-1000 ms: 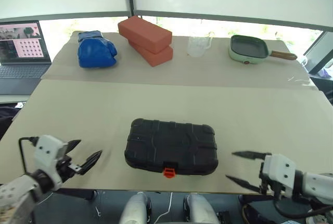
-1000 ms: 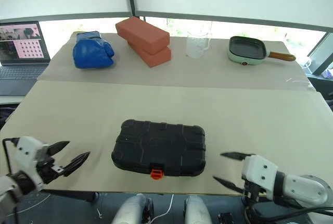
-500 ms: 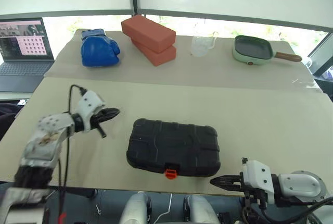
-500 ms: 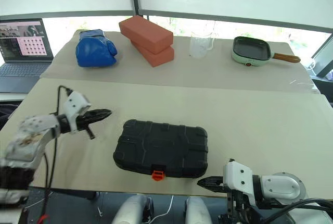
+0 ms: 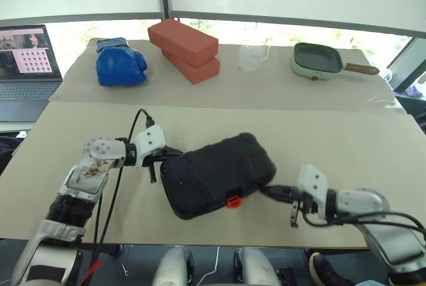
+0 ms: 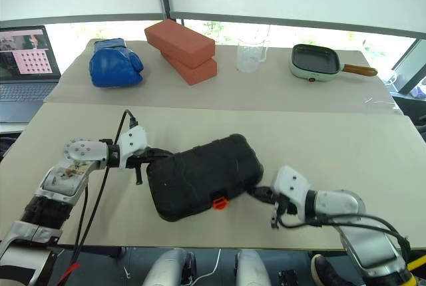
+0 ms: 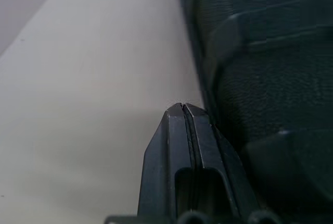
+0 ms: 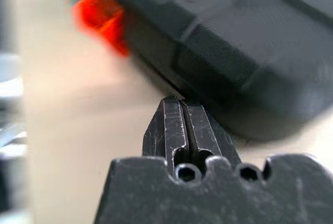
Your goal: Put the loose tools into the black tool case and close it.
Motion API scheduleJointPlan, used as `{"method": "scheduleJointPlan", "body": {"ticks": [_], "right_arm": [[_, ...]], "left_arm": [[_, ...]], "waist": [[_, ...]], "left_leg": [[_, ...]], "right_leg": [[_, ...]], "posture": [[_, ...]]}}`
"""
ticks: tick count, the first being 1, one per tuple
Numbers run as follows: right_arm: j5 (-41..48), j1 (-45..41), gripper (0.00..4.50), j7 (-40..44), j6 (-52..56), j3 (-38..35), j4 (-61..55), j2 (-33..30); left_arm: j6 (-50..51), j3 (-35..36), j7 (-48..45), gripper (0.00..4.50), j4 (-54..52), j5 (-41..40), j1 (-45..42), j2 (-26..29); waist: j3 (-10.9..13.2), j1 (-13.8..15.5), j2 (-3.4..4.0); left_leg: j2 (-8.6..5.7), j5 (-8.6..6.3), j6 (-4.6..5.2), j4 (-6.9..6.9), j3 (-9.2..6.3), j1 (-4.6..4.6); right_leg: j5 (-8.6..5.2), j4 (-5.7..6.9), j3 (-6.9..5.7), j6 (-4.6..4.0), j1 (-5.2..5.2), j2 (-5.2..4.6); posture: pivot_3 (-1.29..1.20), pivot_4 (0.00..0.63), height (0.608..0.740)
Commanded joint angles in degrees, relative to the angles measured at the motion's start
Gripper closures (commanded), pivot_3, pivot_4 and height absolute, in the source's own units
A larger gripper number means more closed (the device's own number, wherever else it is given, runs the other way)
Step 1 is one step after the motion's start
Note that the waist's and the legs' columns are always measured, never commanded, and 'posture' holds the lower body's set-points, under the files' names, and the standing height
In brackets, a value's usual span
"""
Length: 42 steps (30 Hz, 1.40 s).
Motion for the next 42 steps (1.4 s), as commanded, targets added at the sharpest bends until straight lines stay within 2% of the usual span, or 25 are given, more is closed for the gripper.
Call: {"method": "scheduleJointPlan", "body": {"ticks": [1, 7, 10, 14, 19, 21, 30, 35, 42], "right_arm": [[0.31, -0.64, 4.5, 0.18, -0.95, -1.05, -0.94, -0.08], [0.82, 1.46, 4.5, 3.67, -2.34, -1.47, -2.97, -2.32], [0.96, 2.45, 4.5, 5.88, -2.96, -0.73, -4.14, -3.46], [-0.13, 3.12, 4.5, 6.09, -3.0, 0.78, -5.2, -3.22], [-1.45, 5.9, 4.5, 3.82, -2.76, 2.31, -7.86, -1.91], [-2.27, 6.05, 4.5, 2.68, -2.8, 2.75, -8.13, -1.21], [-7.03, 1.95, 4.5, -2.96, -3.89, 3.25, -2.63, 2.03], [-6.97, 1.71, 4.5, -2.6, -3.72, 3.12, -1.94, 1.98], [-9.72, -4.1, 4.5, -8.34, -4.02, 2.38, 3.38, 6.37]], "left_arm": [[1.92, 2.56, 0.39, 4.45, -4.32, -2.45, -0.09, 0.09], [11.89, 7.11, 1.34, 4.45, -6.73, -8.67, -7.21, -0.24], [17.59, 5.74, -0.39, 4.45, -9.99, -11.63, -11.43, -0.6], [17.5, -0.58, -3.83, 4.45, -14.11, -9.9, -12.72, -1.26], [7.51, -13.01, -8.03, 4.45, -10.73, -0.17, -11.81, -2.87], [4.72, -14.78, -9.23, 4.45, -9.26, 1.56, -11.68, -2.84], [0.04, -14.86, -10.61, 4.45, -4.71, 3.43, -13.32, -4.18], [-1.29, -15.3, -10.24, 4.45, -4.62, 4.3, -12.13, -4.53], [-2.34, -13.98, -8.1, 4.45, -1.12, 5.12, -14.06, -6.55]], "waist": [[0.0, 0.59, -0.01], [0.02, 0.88, -0.03], [0.02, 0.73, -0.03], [0.0, 0.55, 0.01], [0.0, 0.62, 0.0], [0.0, 0.62, 0.0], [-0.04, 0.61, 0.0], [-0.04, 0.65, 0.01], [-0.04, 0.59, 0.01]], "left_leg": [[-0.01, 0.0, 0.0, 0.0, -0.03, 0.0], [-0.04, 0.0, 0.01, 0.06, -0.07, -0.05], [-0.07, 0.01, 0.02, 0.1, -0.12, -0.09], [-0.11, 0.0, 0.04, 0.08, -0.12, -0.06], [-0.11, 0.01, 0.02, 0.08, -0.1, -0.05], [-0.12, 0.01, 0.02, 0.08, -0.09, -0.06], [-0.11, 0.0, 0.03, 0.12, -0.13, 0.0], [-0.11, 0.0, 0.03, 0.11, -0.14, 0.0], [-0.1, 0.01, 0.04, 0.18, -0.15, 0.04]], "right_leg": [[-0.01, 0.0, -0.03, 0.01, 0.02, 0.0], [0.01, 0.02, -0.06, 0.05, 0.03, 0.02], [0.02, 0.0, -0.07, 0.1, 0.05, 0.03], [0.01, -0.04, -0.04, 0.14, 0.09, 0.03], [0.0, -0.03, -0.01, 0.12, 0.07, 0.07], [0.0, -0.04, -0.01, 0.11, 0.07, 0.07], [0.0, -0.03, -0.01, 0.11, 0.15, 0.06], [0.0, -0.03, -0.02, 0.11, 0.14, 0.06], [0.0, 0.0, -0.01, 0.12, 0.21, 0.08]], "posture": [[0.0, 0.15, 0.738], [0.0, 0.15, 0.738], [0.0, 0.15, 0.738], [0.0, 0.15, 0.738], [0.0, 0.15, 0.738], [0.0, 0.15, 0.738], [0.0, 0.15, 0.738], [0.0, 0.15, 0.738], [0.0, 0.15, 0.738]]}}
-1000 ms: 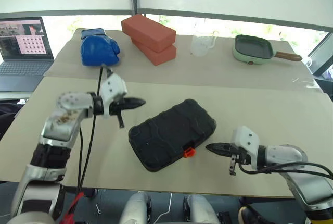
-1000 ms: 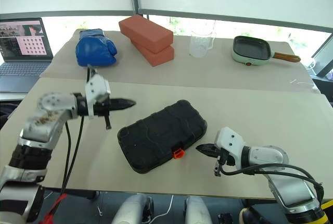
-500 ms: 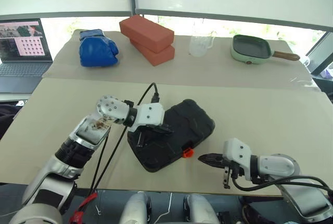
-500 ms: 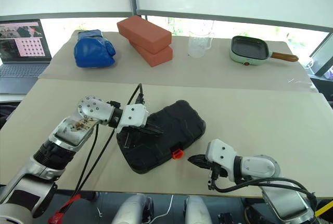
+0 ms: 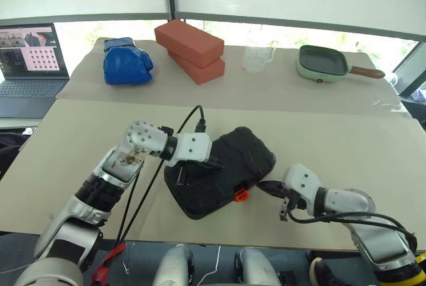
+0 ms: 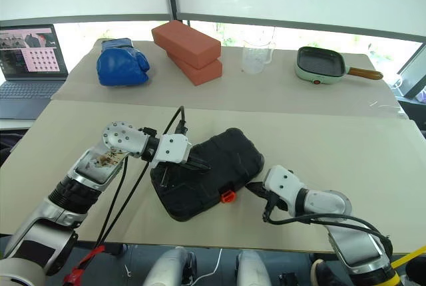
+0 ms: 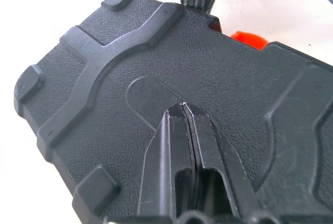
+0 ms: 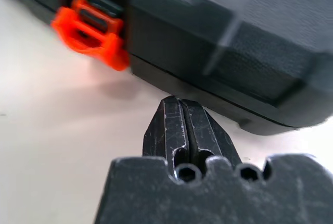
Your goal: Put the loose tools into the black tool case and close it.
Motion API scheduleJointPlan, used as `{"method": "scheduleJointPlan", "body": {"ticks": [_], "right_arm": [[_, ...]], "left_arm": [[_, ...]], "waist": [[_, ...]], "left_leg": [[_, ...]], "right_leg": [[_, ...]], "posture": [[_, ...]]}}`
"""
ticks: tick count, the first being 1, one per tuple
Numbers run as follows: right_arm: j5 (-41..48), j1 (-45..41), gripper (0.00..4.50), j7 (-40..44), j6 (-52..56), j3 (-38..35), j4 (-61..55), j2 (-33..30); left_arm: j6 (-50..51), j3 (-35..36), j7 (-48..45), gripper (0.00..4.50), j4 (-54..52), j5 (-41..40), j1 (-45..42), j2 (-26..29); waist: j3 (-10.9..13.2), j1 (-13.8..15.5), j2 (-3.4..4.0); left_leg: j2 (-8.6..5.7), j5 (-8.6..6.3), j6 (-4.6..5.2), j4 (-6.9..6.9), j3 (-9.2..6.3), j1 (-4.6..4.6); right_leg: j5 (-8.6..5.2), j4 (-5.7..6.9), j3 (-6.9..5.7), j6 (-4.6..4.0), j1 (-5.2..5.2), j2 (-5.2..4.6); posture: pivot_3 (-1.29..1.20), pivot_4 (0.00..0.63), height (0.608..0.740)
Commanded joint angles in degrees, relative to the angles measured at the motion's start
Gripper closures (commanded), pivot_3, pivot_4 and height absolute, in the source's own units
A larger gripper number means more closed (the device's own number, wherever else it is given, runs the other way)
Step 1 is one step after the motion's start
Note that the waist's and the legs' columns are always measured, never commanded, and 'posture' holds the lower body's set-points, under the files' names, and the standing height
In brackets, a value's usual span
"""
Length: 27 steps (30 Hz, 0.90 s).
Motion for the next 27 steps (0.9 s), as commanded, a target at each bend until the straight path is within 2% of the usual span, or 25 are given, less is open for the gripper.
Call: {"method": "scheduleJointPlan", "body": {"ticks": [1, 4, 9, 12, 22, 27], "right_arm": [[-0.35, -4.12, 4.5, -3.72, -0.78, -2.1, 1.17, 2.39], [0.39, -3.89, 4.5, -2.97, 0.25, -2.34, 0.48, 2.28], [5.38, 3.2, 4.5, 2.68, 3.53, -1.58, -8.09, -1.27], [5.62, 5.27, 4.5, 2.95, 4.45, 0.29, -10.58, -1.78], [2.79, 2.07, 4.5, -0.26, 4.09, 5.4, -6.2, 3.2], [3.57, 1.39, 4.5, -2.62, 3.14, 4.22, -7.54, 6.58]], "left_arm": [[-0.15, -0.2, 0.89, 4.45, 3.28, 2.47, -1.11, -0.61], [-0.4, 0.15, 0.49, 4.45, 4.04, 2.38, -1.59, -0.67], [-0.71, -0.22, -0.48, 4.45, 3.34, 2.3, -0.88, -0.39], [-0.88, -0.45, -0.66, 4.45, 2.86, 2.44, -0.39, -0.28], [-0.61, -0.65, -1.49, 4.45, 2.22, 2.67, -0.42, -0.2], [-0.26, -0.78, -1.87, 4.45, 1.35, 2.72, -0.11, -0.01]], "waist": [[0.0, -0.12, 0.0], [0.0, -0.31, 0.02], [-0.01, 0.01, 0.02], [-0.01, 0.0, 0.02], [-0.02, 0.03, 0.02], [-0.02, -0.03, 0.02]], "left_leg": [[0.0, 0.0, 0.0, 0.0, 0.0, 0.0], [0.02, 0.02, -0.02, -0.01, 0.0, -0.01], [0.02, 0.01, -0.01, -0.08, 0.01, -0.03], [0.02, 0.0, 0.0, -0.05, -0.01, -0.03], [0.01, 0.0, 0.0, -0.01, -0.02, -0.01], [0.02, 0.0, 0.0, 0.0, -0.02, -0.01]], "right_leg": [[0.0, 0.01, 0.0, 0.0, -0.01, 0.0], [0.01, 0.05, 0.04, -0.02, -0.07, 0.04], [0.0, 0.03, 0.03, -0.02, -0.09, 0.02], [0.0, 0.01, 0.0, -0.01, -0.04, 0.01], [0.0, 0.02, 0.01, -0.01, -0.02, 0.02], [0.0, 0.02, 0.01, -0.01, -0.02, 0.02]], "posture": [[0.0, 0.15, 0.738], [0.0, 0.15, 0.738], [0.0, 0.15, 0.738], [0.0, 0.15, 0.738], [0.0, 0.15, 0.738], [0.0, 0.15, 0.738]]}}
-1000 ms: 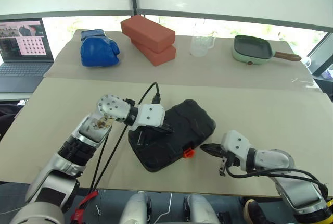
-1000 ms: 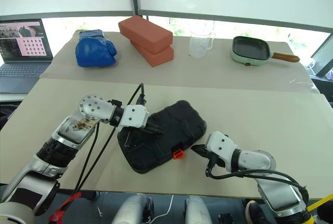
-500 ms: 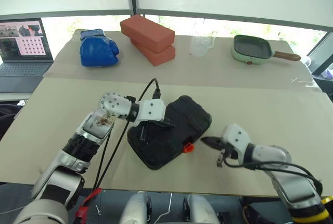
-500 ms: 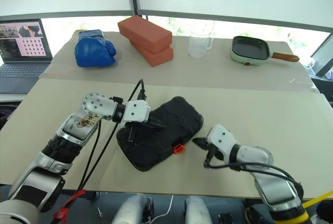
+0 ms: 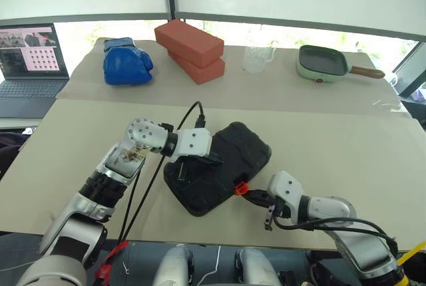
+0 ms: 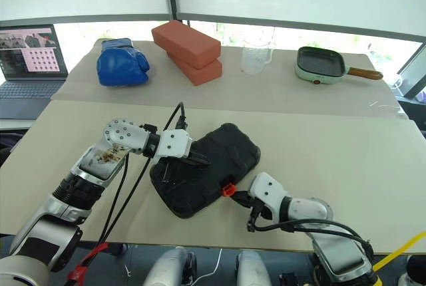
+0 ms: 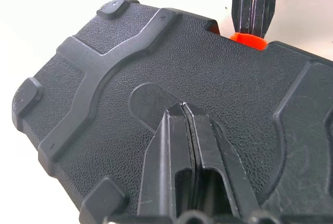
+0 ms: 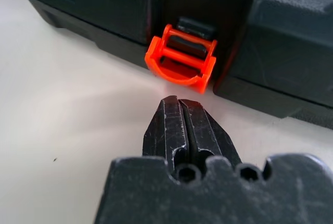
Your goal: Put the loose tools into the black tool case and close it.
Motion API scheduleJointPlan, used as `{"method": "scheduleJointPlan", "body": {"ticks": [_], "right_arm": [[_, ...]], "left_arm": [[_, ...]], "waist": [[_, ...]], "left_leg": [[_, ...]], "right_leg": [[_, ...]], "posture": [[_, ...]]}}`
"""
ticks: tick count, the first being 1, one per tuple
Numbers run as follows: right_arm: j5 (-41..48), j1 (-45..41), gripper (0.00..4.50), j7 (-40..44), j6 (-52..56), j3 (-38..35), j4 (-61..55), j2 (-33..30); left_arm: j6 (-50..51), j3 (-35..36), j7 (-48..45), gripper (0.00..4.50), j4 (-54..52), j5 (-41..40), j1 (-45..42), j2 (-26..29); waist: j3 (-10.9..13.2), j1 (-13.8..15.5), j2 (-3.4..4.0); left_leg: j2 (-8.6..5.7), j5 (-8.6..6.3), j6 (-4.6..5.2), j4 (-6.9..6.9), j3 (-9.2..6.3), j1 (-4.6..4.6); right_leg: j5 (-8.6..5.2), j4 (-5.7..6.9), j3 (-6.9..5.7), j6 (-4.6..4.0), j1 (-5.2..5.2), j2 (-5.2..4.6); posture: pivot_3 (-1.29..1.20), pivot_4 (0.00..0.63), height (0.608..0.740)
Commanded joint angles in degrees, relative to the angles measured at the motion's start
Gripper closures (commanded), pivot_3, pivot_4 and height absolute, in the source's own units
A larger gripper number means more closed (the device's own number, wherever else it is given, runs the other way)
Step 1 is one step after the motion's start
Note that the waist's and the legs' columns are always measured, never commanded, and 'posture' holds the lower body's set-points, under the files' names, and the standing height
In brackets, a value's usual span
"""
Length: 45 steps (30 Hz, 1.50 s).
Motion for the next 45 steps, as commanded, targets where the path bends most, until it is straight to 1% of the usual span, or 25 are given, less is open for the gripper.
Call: {"method": "scheduleJointPlan", "body": {"ticks": [1, 12, 20, 24, 29, 35, 39, 42, 44, 45], "right_arm": [[1.39, -0.67, 4.5, -2.02, -1.67, -1.96, -3.06, 1.93], [3.35, -0.49, 4.5, -3.06, -0.91, -4.08, -6.62, 3.96], [2.41, 0.49, 4.5, -2.28, -2.12, -3.47, -6.03, 3.18], [3.67, 0.49, 4.5, -1.27, -1.36, -4.47, -7.11, 2.22], [6.41, -0.96, 4.5, -0.68, 0.79, -5.73, -8.15, 1.7], [6.55, -2.92, 4.5, -0.41, 1.13, -4.52, -6.62, 1.54], [4.94, -3.03, 4.5, 0.32, 0.43, -3.59, -5.49, 0.16], [5.4, -2.46, 4.5, 1.14, 0.76, -4.91, -5.96, -1.3], [7.92, -1.34, 4.5, 2.92, 1.87, -7.47, -6.89, -3.23], [9.21, -0.49, 4.5, 4.17, 2.01, -9.05, -7.38, -4.67]], "left_arm": [[0.59, -1.45, -1.2, 4.45, -0.83, 1.44, 1.28, 0.55], [-0.6, -1.88, -1.68, 4.45, 0.68, 2.13, 0.91, -0.15], [-1.64, -2.17, -1.58, 4.45, 1.67, 2.65, 0.66, -0.88], [-1.93, -2.07, -1.44, 4.45, 1.73, 2.77, 0.89, -0.9], [-2.13, -1.99, -1.06, 4.45, 1.74, 3.07, 1.26, -0.81], [-2.2, -2.08, -0.36, 4.45, 1.9, 3.39, 1.39, -1.31], [-1.69, -1.61, -0.01, 4.45, 2.03, 3.11, 1.52, -1.53], [0.1, -0.55, 0.09, 4.45, 1.57, 2.04, 1.97, -1.23], [3.5, 1.05, -0.11, 4.45, 0.97, 0.08, 2.25, -0.57], [5.94, 2.2, 0.11, 4.2, 0.36, -1.04, 2.43, -0.1]], "waist": [[0.0, -0.05, 0.0], [0.0, -0.45, 0.0], [0.0, -0.45, 0.0], [0.0, -0.44, 0.0], [0.0, -0.5, 0.01], [0.0, -0.67, 0.0], [-0.01, -0.75, 0.01], [-0.01, -0.62, 0.01], [-0.01, -0.57, 0.01], [-0.01, -0.53, 0.01]], "left_leg": [[0.0, 0.0, 0.0, 0.0, 0.0, 0.0], [0.03, 0.01, -0.01, -0.01, 0.01, 0.0], [0.03, 0.01, -0.01, -0.01, 0.01, 0.0], [0.03, 0.01, -0.01, -0.01, 0.01, 0.0], [0.04, 0.01, -0.01, -0.01, 0.0, 0.0], [0.06, 0.01, -0.01, -0.01, -0.01, 0.01], [0.07, 0.01, -0.01, -0.01, -0.02, 0.02], [0.06, 0.01, -0.01, -0.01, -0.02, 0.03], [0.06, 0.01, -0.01, -0.01, -0.02, 0.02], [0.04, 0.01, -0.01, -0.01, -0.01, 0.02]], "right_leg": [[0.0, 0.01, 0.0, 0.0, -0.01, 0.0], [0.0, 0.06, 0.02, -0.02, -0.07, 0.03], [0.0, 0.06, 0.02, -0.02, -0.06, 0.03], [0.0, 0.06, 0.02, -0.02, -0.06, 0.03], [0.0, 0.06, 0.02, -0.02, -0.06, 0.04], [0.0, 0.06, 0.02, -0.03, -0.04, 0.07], [0.01, 0.06, 0.02, -0.04, -0.03, 0.08], [0.01, 0.06, 0.02, -0.04, -0.02, 0.07], [0.01, 0.05, 0.02, -0.04, -0.02, 0.06], [0.01, 0.04, 0.02, -0.03, -0.03, 0.04]], "posture": [[0.0, 0.15, 0.738], [0.0, 0.15, 0.738], [0.0, 0.15, 0.738], [0.0, 0.15, 0.738], [0.0, 0.15, 0.738], [0.0, 0.15, 0.738], [0.0, 0.15, 0.738], [0.0, 0.15, 0.738], [0.0, 0.15, 0.738], [0.0, 0.15, 0.738]]}}
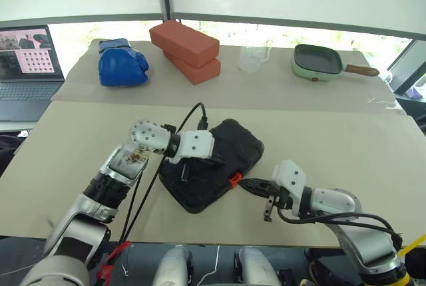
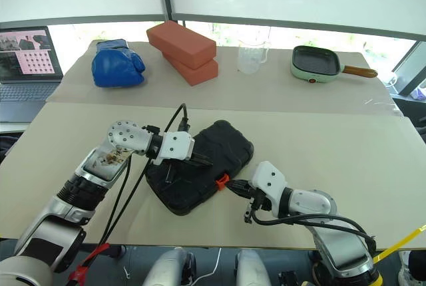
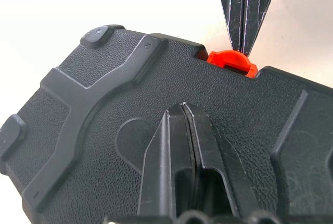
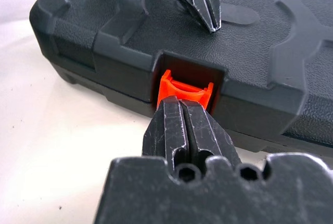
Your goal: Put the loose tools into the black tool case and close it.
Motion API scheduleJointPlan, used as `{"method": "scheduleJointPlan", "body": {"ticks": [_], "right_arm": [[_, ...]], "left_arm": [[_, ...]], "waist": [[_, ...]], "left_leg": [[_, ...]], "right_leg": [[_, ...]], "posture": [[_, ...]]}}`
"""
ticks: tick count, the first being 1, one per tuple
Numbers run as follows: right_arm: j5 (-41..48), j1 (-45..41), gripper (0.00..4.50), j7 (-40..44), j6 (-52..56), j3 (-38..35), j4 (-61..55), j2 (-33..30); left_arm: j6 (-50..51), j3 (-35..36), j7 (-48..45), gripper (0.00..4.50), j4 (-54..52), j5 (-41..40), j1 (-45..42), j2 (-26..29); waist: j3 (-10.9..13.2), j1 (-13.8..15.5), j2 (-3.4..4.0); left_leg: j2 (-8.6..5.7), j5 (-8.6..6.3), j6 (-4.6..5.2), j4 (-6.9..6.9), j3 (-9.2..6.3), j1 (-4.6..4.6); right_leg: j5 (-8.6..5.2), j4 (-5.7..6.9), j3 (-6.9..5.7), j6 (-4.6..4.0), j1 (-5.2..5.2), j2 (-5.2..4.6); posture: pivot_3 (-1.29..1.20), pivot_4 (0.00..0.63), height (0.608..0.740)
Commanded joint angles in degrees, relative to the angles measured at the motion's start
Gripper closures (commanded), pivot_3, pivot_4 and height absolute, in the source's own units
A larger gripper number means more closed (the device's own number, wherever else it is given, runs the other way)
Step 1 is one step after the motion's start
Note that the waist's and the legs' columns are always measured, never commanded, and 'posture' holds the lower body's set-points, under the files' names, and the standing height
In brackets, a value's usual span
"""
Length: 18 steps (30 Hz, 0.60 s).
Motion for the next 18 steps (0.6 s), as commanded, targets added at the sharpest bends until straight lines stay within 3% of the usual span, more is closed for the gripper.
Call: {"method": "scheduleJointPlan", "body": {"ticks": [1, 6, 10, 11, 12, 14, 18], "right_arm": [[5.52, 2.54, 4.21, 4.67, 0.94, -7.44, -3.47, -4.93], [20.9, 6.08, 2.75, 16.82, 7.33, -24.37, -4.47, -16.71], [28.03, 6.51, 1.32, 24.42, 11.81, -33.51, -0.93, -23.94], [28.95, 6.31, 1.17, 26.18, 12.44, -35.11, 0.38, -25.39], [30.18, 5.51, 0.57, 28.01, 13.48, -36.61, 2.14, -27.2], [31.87, 3.79, 0.09, 30.59, 14.91, -38.23, 5.18, -29.8], [32.97, -0.01, 0.03, 32.4, 15.12, -37.04, 9.05, -31.37]], "left_arm": [[8.92, 3.28, -0.37, 3.92, -1.45, -3.12, 1.87, 2.7], [22.69, 16.0, -0.59, 2.39, -8.74, -13.0, 8.33, 13.05], [31.06, 25.74, -2.23, 1.0, -12.59, -20.45, 13.97, 21.06], [32.96, 28.25, -2.6, 0.84, -13.21, -21.91, 15.49, 22.95], [34.84, 31.89, -3.47, 0.23, -13.81, -23.45, 17.94, 25.56], [36.94, 37.59, -4.23, 0.0, -14.85, -25.13, 22.27, 29.28], [36.65, 44.38, -4.28, 0.0, -16.02, -26.53, 29.01, 31.64]], "waist": [[0.0, 0.09, 0.0], [0.03, -0.97, 0.02], [0.06, -0.79, 0.01], [0.07, -0.65, -0.01], [0.09, -0.24, -0.05], [0.13, -0.24, -0.05], [0.13, -0.1, -0.04]], "left_leg": [[0.01, 0.0, 0.0, 0.0, 0.0, 0.0], [0.1, 0.0, 0.01, -0.12, 0.0, 0.0], [0.25, -0.01, 0.0, -0.17, -0.06, 0.07], [0.26, -0.01, 0.0, -0.17, -0.06, 0.05], [0.24, -0.01, -0.01, -0.17, -0.04, 0.03], [0.18, -0.01, 0.0, -0.15, 0.04, -0.01], [0.19, -0.02, 0.01, -0.16, 0.05, 0.01]], "right_leg": [[0.0, 0.0, 0.0, 0.0, 0.01, 0.0], [0.0, 0.02, 0.07, 0.0, -0.09, -0.01], [-0.05, 0.01, -0.02, -0.12, -0.05, 0.05], [-0.05, 0.0, -0.02, -0.12, -0.06, 0.04], [-0.06, -0.03, -0.04, -0.09, -0.06, -0.04], [-0.04, -0.08, -0.04, -0.04, -0.1, -0.16], [-0.05, -0.12, -0.07, -0.05, -0.11, -0.2]], "posture": [[0.0, 0.15, 0.738], [0.0, 0.15, 0.738], [0.0, 0.15, 0.738], [0.0, 0.15, 0.738], [0.0, 0.15, 0.738], [0.0, 0.15, 0.738], [0.0, 0.15, 0.738]]}}
